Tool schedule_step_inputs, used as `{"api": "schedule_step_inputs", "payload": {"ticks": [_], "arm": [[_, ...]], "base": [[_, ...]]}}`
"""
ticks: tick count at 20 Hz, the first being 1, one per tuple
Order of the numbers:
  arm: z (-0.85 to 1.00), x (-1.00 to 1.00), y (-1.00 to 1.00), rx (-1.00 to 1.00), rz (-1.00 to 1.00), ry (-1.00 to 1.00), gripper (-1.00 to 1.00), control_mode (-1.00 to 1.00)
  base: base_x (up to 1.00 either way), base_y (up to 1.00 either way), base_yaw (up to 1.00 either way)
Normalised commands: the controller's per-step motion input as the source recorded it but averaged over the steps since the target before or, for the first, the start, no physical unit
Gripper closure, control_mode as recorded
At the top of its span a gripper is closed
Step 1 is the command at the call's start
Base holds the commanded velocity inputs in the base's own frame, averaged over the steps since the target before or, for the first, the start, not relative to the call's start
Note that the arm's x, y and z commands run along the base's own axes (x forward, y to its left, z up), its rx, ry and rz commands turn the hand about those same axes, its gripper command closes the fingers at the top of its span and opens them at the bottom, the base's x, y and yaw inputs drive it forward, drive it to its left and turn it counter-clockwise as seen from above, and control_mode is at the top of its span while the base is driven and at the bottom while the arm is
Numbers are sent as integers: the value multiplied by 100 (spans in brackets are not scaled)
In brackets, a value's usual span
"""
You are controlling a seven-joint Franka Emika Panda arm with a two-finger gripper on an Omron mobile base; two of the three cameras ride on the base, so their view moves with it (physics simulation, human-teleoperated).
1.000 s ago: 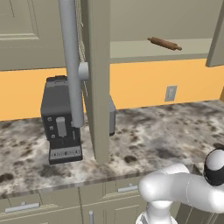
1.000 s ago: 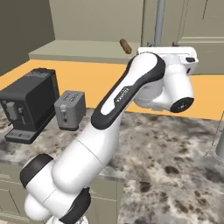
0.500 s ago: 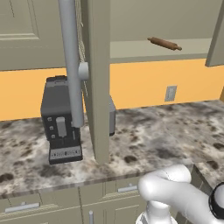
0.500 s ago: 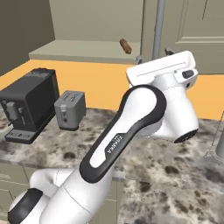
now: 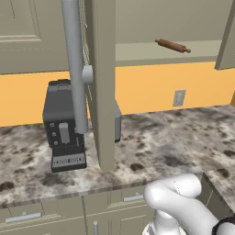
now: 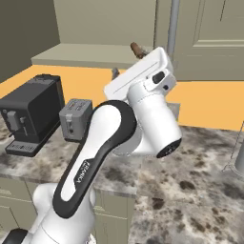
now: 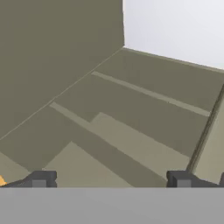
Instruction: Open the cabinet, retrieve the rolling pin, and place it next to the meat on the cutting board to prepare for tenderizing.
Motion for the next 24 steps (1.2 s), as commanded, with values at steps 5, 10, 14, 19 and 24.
{"api": "schedule_step_inputs", "payload": {"ticks": [5,10,14,19,24], "arm": [[0,9,80,-36,-26,-6,-100,-100],[0,40,49,-34,-43,0,-100,-100],[0,51,25,-30,-55,0,-100,-100],[0,38,14,-26,-59,3,-100,-100],[0,27,2,-21,-60,7,-100,-100]], "base": [[0,0,0],[0,0,0],[0,0,0],[0,0,0],[0,0,0]]}}
